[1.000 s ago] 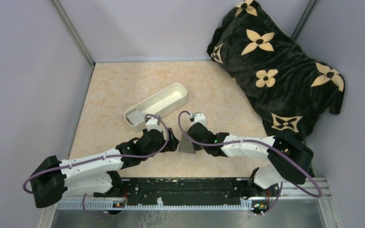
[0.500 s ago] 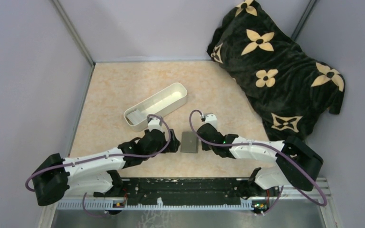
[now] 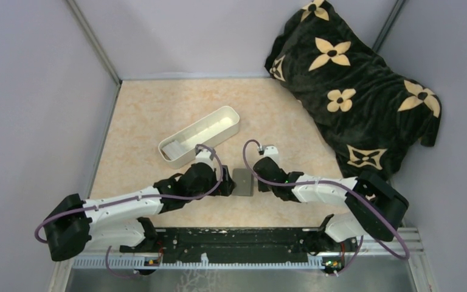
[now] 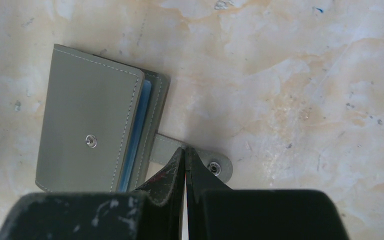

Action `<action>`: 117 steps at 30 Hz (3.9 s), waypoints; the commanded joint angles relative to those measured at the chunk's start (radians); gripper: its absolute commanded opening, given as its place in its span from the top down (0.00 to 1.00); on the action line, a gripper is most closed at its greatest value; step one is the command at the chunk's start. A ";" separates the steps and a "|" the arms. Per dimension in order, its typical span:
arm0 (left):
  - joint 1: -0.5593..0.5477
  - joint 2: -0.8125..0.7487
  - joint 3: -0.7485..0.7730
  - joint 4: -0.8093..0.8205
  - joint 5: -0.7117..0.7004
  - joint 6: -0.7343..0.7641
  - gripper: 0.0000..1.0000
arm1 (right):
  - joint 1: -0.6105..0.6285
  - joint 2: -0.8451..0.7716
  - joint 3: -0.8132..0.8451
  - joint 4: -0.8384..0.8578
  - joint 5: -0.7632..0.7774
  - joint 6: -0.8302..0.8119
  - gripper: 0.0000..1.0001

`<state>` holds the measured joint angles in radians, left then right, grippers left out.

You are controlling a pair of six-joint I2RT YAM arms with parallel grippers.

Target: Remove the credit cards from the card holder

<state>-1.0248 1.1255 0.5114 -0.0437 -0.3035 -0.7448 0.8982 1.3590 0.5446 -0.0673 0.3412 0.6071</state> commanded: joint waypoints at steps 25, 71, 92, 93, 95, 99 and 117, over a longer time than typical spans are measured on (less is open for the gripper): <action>-0.021 0.607 0.737 -0.510 -0.239 0.030 0.01 | -0.024 -0.042 -0.140 0.170 -0.111 0.042 0.98; -0.003 0.720 0.665 -0.631 -0.181 -0.093 0.24 | -0.025 -0.027 -0.191 0.246 -0.157 0.046 0.99; 0.000 0.484 0.550 -0.801 -0.236 -0.151 0.23 | -0.025 0.012 -0.171 0.250 -0.164 0.040 0.99; 0.000 0.464 0.533 -0.807 -0.234 -0.158 0.23 | -0.025 0.014 -0.170 0.251 -0.163 0.040 0.99; 0.000 0.421 0.498 -0.816 -0.225 -0.172 0.23 | -0.024 0.022 -0.165 0.253 -0.167 0.040 0.99; 0.000 0.365 0.437 -0.834 -0.213 -0.199 0.23 | -0.025 0.033 -0.153 0.255 -0.175 0.038 0.99; 0.000 0.508 0.346 -0.664 -0.159 -0.196 0.24 | -0.001 -0.074 -0.083 0.156 -0.195 -0.025 0.99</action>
<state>-1.0294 1.5532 0.8650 -0.8043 -0.4953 -0.9394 0.8719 1.3319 0.4171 0.1848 0.1349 0.6270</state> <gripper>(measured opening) 0.757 0.014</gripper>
